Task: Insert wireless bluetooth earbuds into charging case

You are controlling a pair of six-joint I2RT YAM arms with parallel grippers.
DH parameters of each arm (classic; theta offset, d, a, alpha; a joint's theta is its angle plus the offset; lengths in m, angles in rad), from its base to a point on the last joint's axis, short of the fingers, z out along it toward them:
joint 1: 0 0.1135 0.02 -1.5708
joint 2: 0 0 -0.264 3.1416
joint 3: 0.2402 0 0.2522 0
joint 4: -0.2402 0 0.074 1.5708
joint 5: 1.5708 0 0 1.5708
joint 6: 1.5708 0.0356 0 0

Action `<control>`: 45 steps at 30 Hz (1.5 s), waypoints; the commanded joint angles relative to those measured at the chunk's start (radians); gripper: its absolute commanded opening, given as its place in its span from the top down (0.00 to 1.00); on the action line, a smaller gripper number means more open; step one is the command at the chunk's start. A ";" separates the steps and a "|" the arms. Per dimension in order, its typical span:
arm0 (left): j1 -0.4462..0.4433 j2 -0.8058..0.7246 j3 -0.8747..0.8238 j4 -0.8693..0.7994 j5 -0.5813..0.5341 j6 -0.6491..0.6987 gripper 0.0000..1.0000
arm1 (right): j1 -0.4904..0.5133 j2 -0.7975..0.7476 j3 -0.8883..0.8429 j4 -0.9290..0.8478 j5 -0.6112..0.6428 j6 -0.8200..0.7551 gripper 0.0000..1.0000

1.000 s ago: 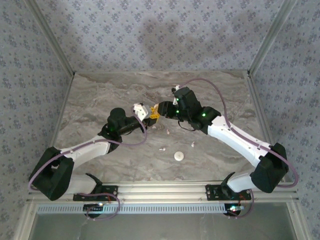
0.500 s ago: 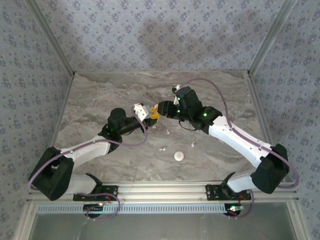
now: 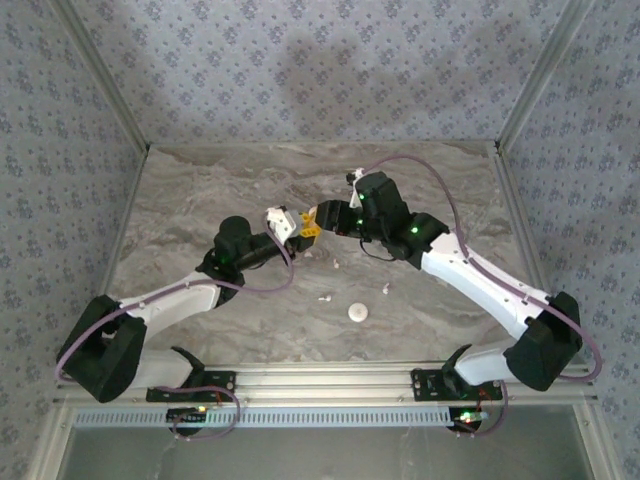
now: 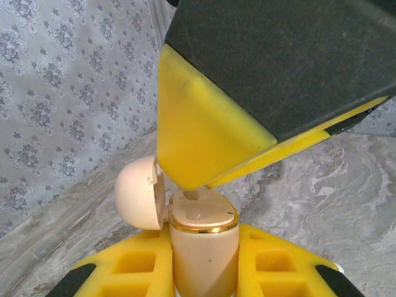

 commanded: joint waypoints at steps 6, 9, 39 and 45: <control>-0.005 -0.031 0.019 0.037 0.010 0.004 0.89 | -0.009 -0.038 0.015 -0.001 -0.021 -0.008 0.52; -0.006 -0.035 0.012 0.028 -0.005 0.009 0.89 | -0.018 -0.044 0.012 -0.027 -0.013 -0.011 0.52; 0.036 -0.027 -0.024 0.011 -0.048 -0.040 0.89 | -0.243 0.344 0.014 -0.525 -0.041 0.085 0.59; 0.043 -0.017 -0.020 0.013 -0.045 -0.048 0.89 | -0.251 0.418 -0.010 -0.456 -0.061 0.084 0.60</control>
